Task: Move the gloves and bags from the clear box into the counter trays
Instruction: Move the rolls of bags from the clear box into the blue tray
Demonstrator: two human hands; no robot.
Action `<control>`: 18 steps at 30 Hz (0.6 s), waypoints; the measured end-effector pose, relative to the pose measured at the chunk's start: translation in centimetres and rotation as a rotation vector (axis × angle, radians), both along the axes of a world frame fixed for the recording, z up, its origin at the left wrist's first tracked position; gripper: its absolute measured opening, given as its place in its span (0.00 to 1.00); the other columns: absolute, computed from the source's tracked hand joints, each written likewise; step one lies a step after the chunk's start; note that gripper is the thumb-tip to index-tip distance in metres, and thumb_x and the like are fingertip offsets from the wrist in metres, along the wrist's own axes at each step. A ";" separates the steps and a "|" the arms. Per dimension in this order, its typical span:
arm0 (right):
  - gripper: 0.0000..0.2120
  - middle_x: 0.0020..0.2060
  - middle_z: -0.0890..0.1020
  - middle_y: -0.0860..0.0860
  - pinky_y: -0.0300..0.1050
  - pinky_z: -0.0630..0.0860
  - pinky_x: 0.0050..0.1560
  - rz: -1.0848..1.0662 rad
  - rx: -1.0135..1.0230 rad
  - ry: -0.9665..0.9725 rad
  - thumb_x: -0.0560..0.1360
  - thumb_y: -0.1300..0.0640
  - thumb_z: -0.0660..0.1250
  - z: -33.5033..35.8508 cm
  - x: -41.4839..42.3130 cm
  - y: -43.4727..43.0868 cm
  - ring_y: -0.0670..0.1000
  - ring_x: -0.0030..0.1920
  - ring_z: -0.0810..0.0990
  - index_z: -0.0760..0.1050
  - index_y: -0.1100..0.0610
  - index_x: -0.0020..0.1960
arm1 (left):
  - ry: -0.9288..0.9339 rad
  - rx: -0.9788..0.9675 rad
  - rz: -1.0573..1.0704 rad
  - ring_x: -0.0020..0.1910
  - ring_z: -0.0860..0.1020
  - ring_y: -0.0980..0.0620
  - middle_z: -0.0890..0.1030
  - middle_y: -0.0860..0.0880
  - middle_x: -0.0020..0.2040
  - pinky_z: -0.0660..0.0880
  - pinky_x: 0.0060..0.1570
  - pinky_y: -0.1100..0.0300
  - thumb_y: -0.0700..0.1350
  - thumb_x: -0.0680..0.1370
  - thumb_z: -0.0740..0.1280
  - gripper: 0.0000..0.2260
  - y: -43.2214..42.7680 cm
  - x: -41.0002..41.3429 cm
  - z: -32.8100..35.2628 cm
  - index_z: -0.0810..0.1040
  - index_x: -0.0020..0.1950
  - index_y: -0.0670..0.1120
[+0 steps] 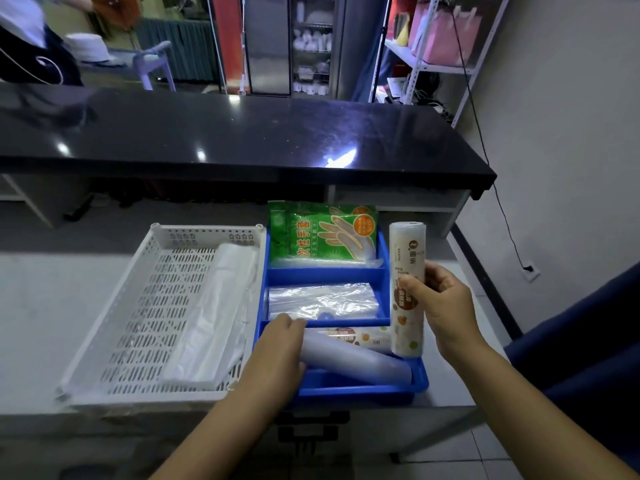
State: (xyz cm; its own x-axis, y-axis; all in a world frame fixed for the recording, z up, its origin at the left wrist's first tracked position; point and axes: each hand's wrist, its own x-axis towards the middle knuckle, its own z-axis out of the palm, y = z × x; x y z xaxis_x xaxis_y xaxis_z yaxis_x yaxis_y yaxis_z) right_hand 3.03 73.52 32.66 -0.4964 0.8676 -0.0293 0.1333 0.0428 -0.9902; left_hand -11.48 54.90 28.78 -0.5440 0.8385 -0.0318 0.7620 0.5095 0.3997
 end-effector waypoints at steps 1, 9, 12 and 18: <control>0.14 0.53 0.82 0.47 0.53 0.78 0.51 0.013 0.003 -0.012 0.73 0.57 0.69 0.0 -0.2 -0.1 0.50 0.51 0.81 0.75 0.49 0.57 | 0.026 0.027 -0.019 0.57 0.72 0.49 0.72 0.46 0.60 0.68 0.53 0.61 0.40 0.72 0.65 0.20 0.0 0.1 0.2 0.69 0.65 0.46; 0.11 0.48 0.80 0.39 0.44 0.76 0.45 0.138 0.045 -0.071 0.73 0.55 0.69 0.2 -1.1 0.1 0.45 0.48 0.80 0.73 0.40 0.50 | -0.096 0.279 -0.204 0.57 0.72 0.53 0.70 0.52 0.60 0.75 0.52 0.59 0.41 0.68 0.71 0.21 -2.0 -1.8 4.3 0.72 0.59 0.52; 0.15 0.47 0.80 0.40 0.39 0.76 0.42 0.231 0.080 -0.134 0.70 0.55 0.72 0.3 -1.4 0.3 0.44 0.48 0.80 0.70 0.41 0.49 | -0.358 0.388 -0.101 0.54 0.75 0.58 0.74 0.56 0.56 0.78 0.47 0.64 0.38 0.69 0.73 0.22 -3.7 -3.5 6.5 0.72 0.58 0.57; 0.18 0.46 0.80 0.42 0.39 0.79 0.41 0.557 0.279 -0.382 0.62 0.50 0.76 -0.2 -2.1 -0.8 0.44 0.46 0.80 0.72 0.44 0.48 | -0.463 0.709 0.206 0.48 0.77 0.54 0.77 0.52 0.51 0.76 0.40 0.62 0.39 0.70 0.72 0.21 -8.6 -7.5 9.3 0.75 0.50 0.66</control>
